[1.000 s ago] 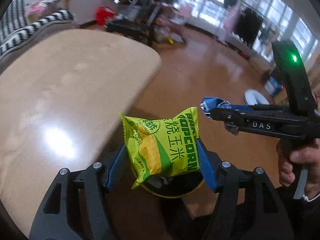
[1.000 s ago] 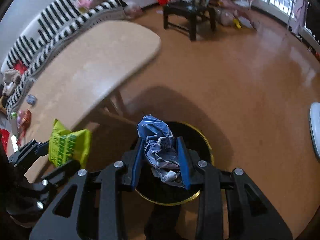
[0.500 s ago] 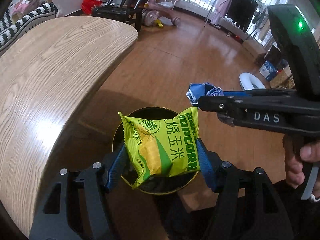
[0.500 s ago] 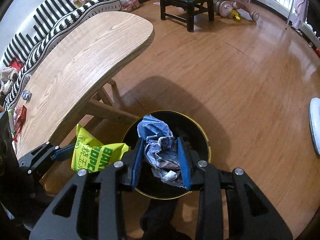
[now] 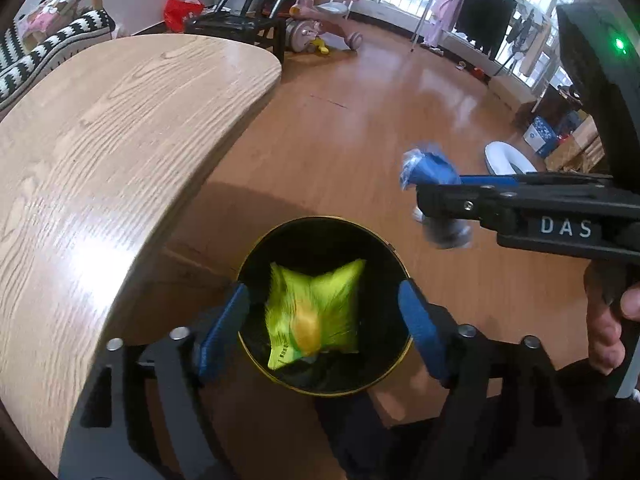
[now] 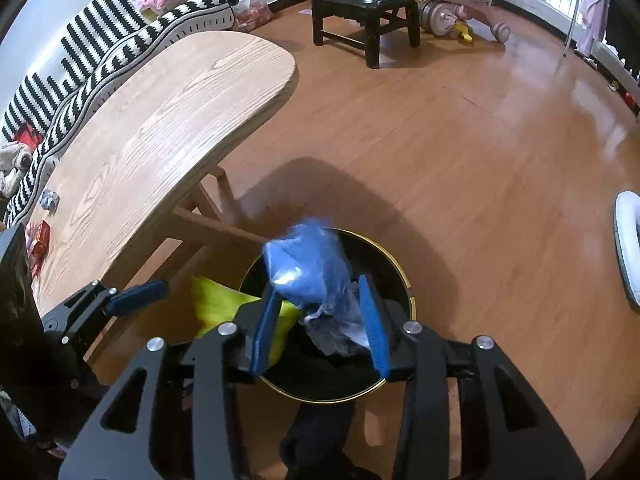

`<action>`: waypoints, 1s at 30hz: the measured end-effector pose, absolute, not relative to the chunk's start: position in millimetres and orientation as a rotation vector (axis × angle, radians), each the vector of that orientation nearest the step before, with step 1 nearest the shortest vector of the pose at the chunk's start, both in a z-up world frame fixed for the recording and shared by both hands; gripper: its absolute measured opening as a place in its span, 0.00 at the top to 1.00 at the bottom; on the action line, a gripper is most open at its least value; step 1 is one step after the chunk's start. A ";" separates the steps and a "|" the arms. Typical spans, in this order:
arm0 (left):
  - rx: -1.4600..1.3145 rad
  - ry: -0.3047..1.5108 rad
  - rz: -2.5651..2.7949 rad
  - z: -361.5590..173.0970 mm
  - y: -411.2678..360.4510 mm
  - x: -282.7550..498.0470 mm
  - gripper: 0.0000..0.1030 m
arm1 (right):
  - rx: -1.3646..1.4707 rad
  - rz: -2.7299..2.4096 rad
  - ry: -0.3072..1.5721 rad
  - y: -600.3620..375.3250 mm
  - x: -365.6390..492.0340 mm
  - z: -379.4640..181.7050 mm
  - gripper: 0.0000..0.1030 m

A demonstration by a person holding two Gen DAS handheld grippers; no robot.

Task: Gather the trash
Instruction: 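Carry popcorn bag and foil wrapper over the bin and open both tools, then swing both tools back over the remaining trash on the table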

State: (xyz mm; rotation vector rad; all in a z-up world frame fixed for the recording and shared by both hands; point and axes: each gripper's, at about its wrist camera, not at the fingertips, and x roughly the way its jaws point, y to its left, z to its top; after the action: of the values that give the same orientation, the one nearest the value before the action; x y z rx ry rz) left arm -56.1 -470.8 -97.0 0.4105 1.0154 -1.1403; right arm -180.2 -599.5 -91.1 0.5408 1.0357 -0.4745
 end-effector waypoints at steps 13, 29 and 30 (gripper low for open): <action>0.311 0.898 -1.084 -50.2 -412.6 -40.3 0.11 | 0.438 -0.474 0.943 -576.8 -164.7 -63.4 0.28; 0.109 0.826 -0.508 -3.0 -168.2 54.0 0.07 | 0.220 -0.117 0.811 -408.6 -46.3 2.7 0.23; 0.104 0.822 -0.470 -2.1 -150.8 58.1 0.07 | 0.211 -0.092 0.812 -395.4 -39.1 3.8 0.22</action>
State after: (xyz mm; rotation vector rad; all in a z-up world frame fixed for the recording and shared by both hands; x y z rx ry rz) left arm 58.1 -150.8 -2.1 0.1037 0.8219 -0.4704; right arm -39.1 -395.4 3.8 0.2107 0.8122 -0.0924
